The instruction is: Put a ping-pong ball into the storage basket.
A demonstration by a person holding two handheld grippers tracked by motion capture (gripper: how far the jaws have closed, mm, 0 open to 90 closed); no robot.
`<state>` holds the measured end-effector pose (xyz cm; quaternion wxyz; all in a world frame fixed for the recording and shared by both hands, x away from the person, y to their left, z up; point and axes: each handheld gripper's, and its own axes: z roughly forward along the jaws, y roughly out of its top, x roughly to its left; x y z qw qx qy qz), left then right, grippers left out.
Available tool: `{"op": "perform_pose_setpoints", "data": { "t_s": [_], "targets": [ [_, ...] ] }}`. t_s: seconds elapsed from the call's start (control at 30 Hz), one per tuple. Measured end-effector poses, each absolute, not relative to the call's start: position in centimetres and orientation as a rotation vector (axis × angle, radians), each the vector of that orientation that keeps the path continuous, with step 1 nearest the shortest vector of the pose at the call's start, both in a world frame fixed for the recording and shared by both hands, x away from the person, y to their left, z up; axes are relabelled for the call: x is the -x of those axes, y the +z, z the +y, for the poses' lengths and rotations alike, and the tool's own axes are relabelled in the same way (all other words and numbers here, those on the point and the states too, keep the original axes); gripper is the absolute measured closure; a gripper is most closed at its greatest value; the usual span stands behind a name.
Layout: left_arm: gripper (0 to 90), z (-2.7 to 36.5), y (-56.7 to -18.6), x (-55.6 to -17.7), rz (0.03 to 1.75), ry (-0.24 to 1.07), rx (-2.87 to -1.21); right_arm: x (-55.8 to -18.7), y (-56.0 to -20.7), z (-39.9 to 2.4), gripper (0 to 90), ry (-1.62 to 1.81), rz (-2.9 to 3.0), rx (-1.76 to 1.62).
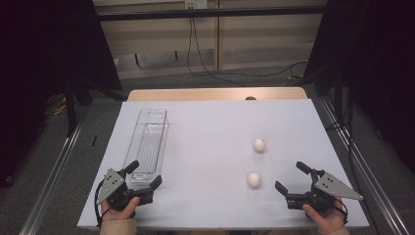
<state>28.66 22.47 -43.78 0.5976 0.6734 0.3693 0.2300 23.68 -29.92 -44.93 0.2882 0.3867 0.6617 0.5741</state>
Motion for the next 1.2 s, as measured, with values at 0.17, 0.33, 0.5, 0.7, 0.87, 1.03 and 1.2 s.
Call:
{"op": "perform_pose_setpoints", "data": {
  "t_s": [0.17,0.33,0.5,0.7,0.87,1.03,1.2],
  "targets": [
    [2.3,22.5,-43.8,-28.6,0.861,0.535,-1.557,-23.6,-44.9,-29.9,0.2,1.534,1.770,-1.031],
    [2.3,22.3,-43.8,-28.7,0.853,0.524,-1.559,-23.6,-44.9,-29.9,0.3,1.533,1.775,-1.027],
    [2.3,22.1,-43.8,-28.7,0.843,0.511,-1.557,-23.6,-44.9,-29.8,0.4,1.534,1.777,-1.023],
    [2.2,21.9,-43.7,-28.7,0.836,0.497,-1.553,-23.6,-44.9,-29.8,0.6,1.535,1.779,-1.020],
    [2.0,21.2,-43.6,-28.8,0.825,0.479,-1.544,-23.6,-44.8,-29.8,0.6,1.538,1.776,-1.021],
    [1.9,20.9,-43.6,-29.0,0.815,0.471,-1.553,-23.5,-44.8,-29.8,0.6,1.540,1.775,-1.018],
    [1.8,20.5,-43.6,-29.0,0.804,0.461,-1.551,-23.6,-44.8,-29.8,0.7,1.538,1.778,-1.013]
  ]
}}
